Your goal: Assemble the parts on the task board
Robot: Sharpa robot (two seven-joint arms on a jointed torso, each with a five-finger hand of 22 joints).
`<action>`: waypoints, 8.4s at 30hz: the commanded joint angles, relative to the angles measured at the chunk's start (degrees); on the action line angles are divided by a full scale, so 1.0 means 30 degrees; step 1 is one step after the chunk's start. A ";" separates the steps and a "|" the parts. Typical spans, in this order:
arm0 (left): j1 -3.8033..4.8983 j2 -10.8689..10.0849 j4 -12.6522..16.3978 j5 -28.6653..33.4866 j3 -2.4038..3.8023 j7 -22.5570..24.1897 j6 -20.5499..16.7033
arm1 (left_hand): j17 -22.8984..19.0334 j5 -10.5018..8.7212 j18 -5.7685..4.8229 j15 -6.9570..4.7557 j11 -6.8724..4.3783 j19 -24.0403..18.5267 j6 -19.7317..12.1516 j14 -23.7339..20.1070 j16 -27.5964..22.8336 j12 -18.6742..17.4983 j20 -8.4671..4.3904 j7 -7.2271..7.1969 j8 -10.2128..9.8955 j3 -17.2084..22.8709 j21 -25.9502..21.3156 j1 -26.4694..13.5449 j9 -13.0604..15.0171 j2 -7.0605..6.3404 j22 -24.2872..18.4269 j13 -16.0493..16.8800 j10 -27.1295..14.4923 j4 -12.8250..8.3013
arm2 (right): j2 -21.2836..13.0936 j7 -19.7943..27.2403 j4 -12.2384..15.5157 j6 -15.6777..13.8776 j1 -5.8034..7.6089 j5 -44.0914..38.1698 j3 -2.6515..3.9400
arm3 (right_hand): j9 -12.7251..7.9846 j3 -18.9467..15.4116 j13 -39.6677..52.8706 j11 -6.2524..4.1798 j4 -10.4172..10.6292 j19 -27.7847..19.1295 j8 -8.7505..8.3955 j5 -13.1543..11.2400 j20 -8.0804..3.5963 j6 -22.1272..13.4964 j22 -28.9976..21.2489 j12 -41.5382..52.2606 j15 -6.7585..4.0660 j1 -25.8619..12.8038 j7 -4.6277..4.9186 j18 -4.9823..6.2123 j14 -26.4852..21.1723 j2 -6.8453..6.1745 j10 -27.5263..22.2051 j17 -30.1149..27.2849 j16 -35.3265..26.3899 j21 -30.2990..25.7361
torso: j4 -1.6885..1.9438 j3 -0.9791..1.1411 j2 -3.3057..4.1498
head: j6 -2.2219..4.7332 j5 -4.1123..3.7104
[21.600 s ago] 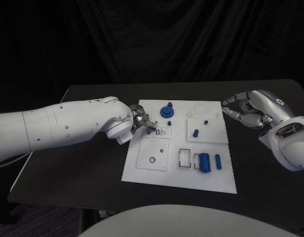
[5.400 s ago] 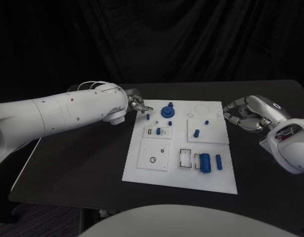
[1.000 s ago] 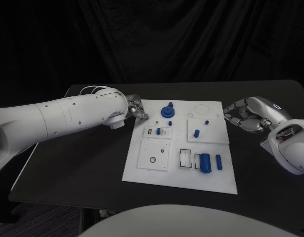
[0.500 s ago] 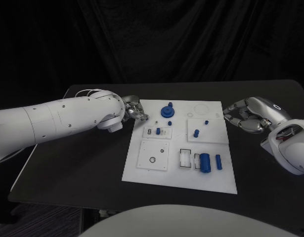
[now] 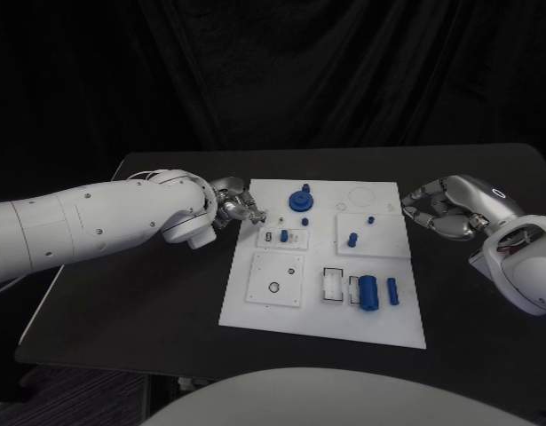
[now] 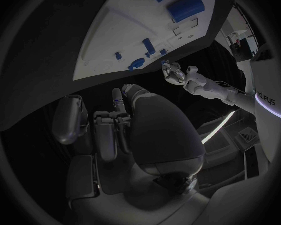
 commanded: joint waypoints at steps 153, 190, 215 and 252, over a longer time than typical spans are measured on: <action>-0.1518 -0.1299 0.1380 -0.0989 0.0020 0.7348 -0.8687 | 0.5031 -0.3568 0.0303 0.0102 0.0173 -0.0119 -0.1269 0.1986 0.0051 -0.0009 0.0116 -0.0216 0.0314 -0.8256 -0.0175 -0.1643 0.1107 0.2690 0.3469 0.5021 0.1949 0.1331 | -0.0255 -0.0233 0.0136 -0.0075 -0.0195 -0.0043 0.0014 | -0.0041 0.0161 0.4222 0.0145 -0.0084 -0.0079 -0.0116 0.0235 -0.0027 -0.0013 0.2824 -0.0120 0.0106 0.0147 0.0086 0.0320 0.1910 -0.0005 0.1472 0.4847 -0.0091 -0.0157 | 0.0004 -0.0011 0.0016 | -0.0004 -0.0047; -0.1207 0.4080 -0.4846 -1.6564 0.0028 1.2762 -0.7268 | -0.1302 -0.7234 0.0990 0.0474 0.0922 -0.1547 -0.3068 -0.0829 -0.3191 -2.3649 0.0509 -0.1576 -0.4971 -0.3343 -0.4213 0.6779 -1.1580 -0.0996 0.2568 -1.7722 -1.5129 -0.0818 | 0.0002 -0.0044 0.0052 -0.0314 -0.0246 -0.0043 0.0018 | -0.0017 0.0191 0.4262 0.0128 -0.0136 -0.0054 -0.0060 0.0252 -0.0026 0.0096 0.2841 -0.0090 0.0100 0.0173 0.0060 0.0312 0.1925 -0.0002 0.1500 0.4881 -0.0066 -0.0126 | -0.0007 -0.0014 0.0040 | -0.0004 -0.0016; -0.1334 0.5557 -0.6036 -1.6872 0.0031 1.1033 -0.4985 | -0.1925 -0.7294 0.1095 0.0620 0.1155 -0.1678 -0.2016 -0.1160 -0.3217 -2.2899 0.0503 -0.1321 -0.4913 -0.3055 -0.4910 0.6273 -1.2365 -0.1042 0.2417 -1.8407 -1.3204 -0.0934 | -0.0108 -0.0143 0.0163 -0.0235 -0.0244 -0.0043 0.0018 | -0.0012 0.0199 0.4249 0.0122 -0.0156 -0.0054 -0.0049 0.0266 -0.0029 0.0123 0.2841 -0.0099 0.0094 0.0173 0.0055 0.0315 0.1914 -0.0009 0.1491 0.4854 -0.0086 -0.0139 | -0.0001 -0.0013 0.0019 | -0.0004 -0.0189; -0.1755 0.5465 -0.6353 -1.6872 0.0030 1.1099 -0.6757 | -0.3363 -0.6856 0.1222 0.0229 0.0603 -0.1868 0.0819 -0.1680 -0.3755 -2.1857 0.0329 -0.0085 -0.3688 -0.2061 -0.5799 0.6531 -1.1908 -0.0134 0.2260 -1.8136 -1.0162 -0.1935 | -0.0160 -0.0087 0.0174 -0.0129 -0.0248 -0.0043 0.0018 | -0.0012 0.0199 0.4249 0.0122 -0.0156 -0.0054 -0.0049 0.0266 -0.0029 0.0123 0.2841 -0.0099 0.0094 0.0173 0.0055 0.0315 0.1914 -0.0009 0.1491 0.4854 -0.0086 -0.0139 | 0.0001 -0.0012 0.0014 | -0.0004 -0.0208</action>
